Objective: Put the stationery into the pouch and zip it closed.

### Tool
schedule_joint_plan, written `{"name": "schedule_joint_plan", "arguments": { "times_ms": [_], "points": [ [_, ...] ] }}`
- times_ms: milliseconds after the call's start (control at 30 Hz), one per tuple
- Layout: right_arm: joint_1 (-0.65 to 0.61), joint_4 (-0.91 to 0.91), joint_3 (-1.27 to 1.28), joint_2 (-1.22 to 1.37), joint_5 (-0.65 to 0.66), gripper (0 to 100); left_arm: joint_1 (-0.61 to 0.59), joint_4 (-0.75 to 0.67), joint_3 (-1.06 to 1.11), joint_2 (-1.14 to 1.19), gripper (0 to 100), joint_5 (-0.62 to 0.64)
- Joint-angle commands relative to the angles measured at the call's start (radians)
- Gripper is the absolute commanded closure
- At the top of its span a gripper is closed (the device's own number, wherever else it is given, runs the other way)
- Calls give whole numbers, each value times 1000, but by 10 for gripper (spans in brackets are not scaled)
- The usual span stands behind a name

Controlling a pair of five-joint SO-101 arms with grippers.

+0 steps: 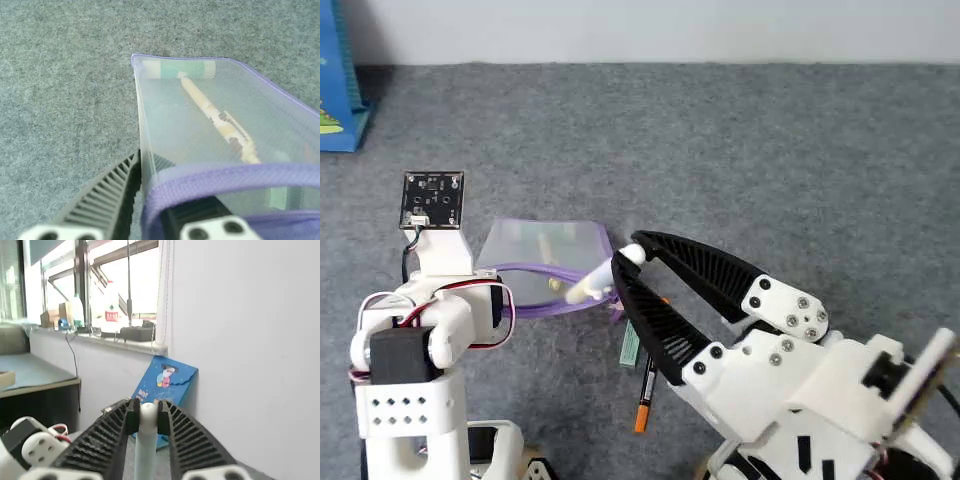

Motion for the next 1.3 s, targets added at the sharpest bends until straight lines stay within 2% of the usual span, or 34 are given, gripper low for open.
{"name": "schedule_joint_plan", "arguments": {
  "times_ms": [0, 267, 533, 600, 767, 933, 1167, 1267],
  "points": [
    [-12, -110, 61, 64, -31, 991, 0, -8, -7, 0, 989, 5],
    [-7, -366, 269, 143, -31, 991, -2, -8, -7, 0, 989, 5],
    [-10, -466, 506, 140, 0, 988, -2, -8, -7, 0, 989, 5],
    [-12, -424, 525, 139, 2, 962, -2, -8, -7, 0, 989, 5],
    [-12, -312, 516, 139, 0, 748, -2, -8, -7, 0, 989, 5],
    [19, -105, 376, 139, -95, 777, -3, -8, -7, 0, 989, 5],
    [183, 213, 233, 151, -157, 816, -5, -8, -7, -2, 989, 6],
    [243, 334, 236, 153, -173, 824, -61, -8, -8, -2, 989, 6]
  ]
}}
